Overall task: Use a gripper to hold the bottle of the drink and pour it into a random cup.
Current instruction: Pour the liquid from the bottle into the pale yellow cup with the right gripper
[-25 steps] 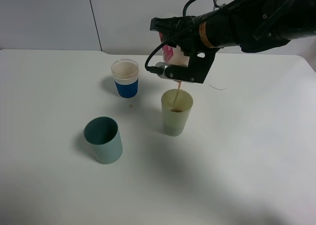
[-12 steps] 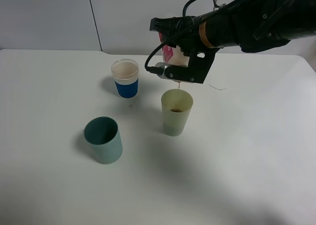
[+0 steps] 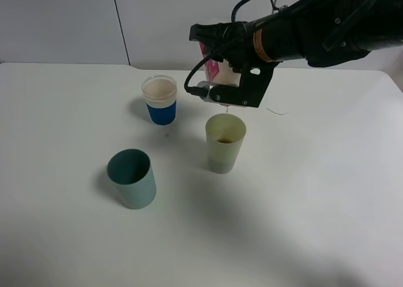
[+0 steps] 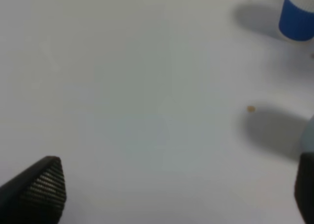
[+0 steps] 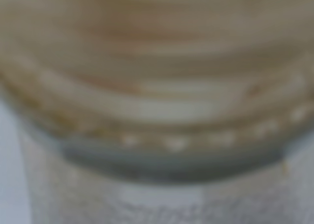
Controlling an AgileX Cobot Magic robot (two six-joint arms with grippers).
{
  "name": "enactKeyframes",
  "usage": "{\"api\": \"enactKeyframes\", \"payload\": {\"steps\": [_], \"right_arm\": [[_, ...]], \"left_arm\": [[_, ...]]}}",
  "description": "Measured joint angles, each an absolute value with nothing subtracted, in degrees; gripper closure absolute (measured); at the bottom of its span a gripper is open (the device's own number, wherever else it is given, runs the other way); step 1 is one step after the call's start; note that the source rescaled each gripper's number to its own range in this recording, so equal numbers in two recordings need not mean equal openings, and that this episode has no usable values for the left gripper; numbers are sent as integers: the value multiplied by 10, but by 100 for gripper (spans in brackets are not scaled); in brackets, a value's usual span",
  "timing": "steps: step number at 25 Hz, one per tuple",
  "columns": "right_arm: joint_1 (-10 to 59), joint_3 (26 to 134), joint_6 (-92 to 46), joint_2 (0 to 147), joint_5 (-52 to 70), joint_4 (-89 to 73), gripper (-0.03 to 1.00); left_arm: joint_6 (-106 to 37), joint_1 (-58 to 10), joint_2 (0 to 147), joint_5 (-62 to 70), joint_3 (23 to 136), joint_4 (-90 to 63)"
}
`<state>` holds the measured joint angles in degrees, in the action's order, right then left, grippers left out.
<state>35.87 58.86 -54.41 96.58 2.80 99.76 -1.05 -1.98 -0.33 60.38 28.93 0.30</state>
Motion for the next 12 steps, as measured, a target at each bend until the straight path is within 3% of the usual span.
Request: {"api": "enactKeyframes", "payload": {"steps": [12], "right_arm": [[365,589,-575,966,26,998,97]], "left_arm": [[-11,-20,-3,604,289,3]]}}
